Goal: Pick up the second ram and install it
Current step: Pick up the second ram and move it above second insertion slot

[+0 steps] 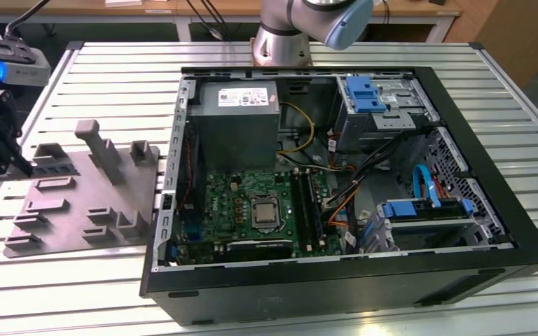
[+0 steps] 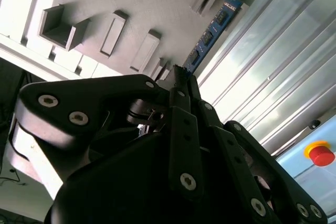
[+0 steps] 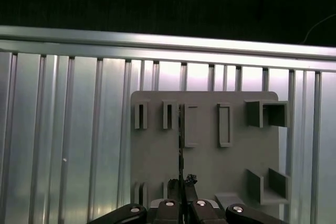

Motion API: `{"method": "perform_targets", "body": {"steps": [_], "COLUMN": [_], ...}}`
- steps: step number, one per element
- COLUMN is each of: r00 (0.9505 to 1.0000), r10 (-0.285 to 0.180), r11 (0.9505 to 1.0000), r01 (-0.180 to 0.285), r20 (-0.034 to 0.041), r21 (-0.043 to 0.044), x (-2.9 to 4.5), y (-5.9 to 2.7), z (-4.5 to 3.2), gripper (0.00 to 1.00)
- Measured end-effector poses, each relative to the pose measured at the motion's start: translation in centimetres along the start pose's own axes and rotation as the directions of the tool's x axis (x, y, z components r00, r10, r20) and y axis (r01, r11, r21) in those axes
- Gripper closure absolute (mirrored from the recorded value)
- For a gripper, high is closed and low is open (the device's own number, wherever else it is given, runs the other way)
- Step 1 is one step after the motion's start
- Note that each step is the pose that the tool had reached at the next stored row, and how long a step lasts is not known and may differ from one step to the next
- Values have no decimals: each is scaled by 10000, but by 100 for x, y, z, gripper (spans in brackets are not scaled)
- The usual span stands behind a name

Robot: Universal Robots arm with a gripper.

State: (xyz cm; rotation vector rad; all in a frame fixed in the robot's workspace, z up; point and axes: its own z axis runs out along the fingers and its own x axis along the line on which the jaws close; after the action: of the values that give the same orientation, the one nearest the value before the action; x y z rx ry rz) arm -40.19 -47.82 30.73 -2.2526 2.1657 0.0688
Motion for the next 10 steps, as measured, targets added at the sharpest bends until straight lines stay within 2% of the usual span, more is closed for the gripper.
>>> {"method": "perform_targets", "body": {"steps": [10], "r00": [10000], "r10": [-1], "r11": [10000], "r01": [1], "r20": [28], "r21": [0], "x": [-4], "y": [2], "z": [-90], "gripper": [86]}}
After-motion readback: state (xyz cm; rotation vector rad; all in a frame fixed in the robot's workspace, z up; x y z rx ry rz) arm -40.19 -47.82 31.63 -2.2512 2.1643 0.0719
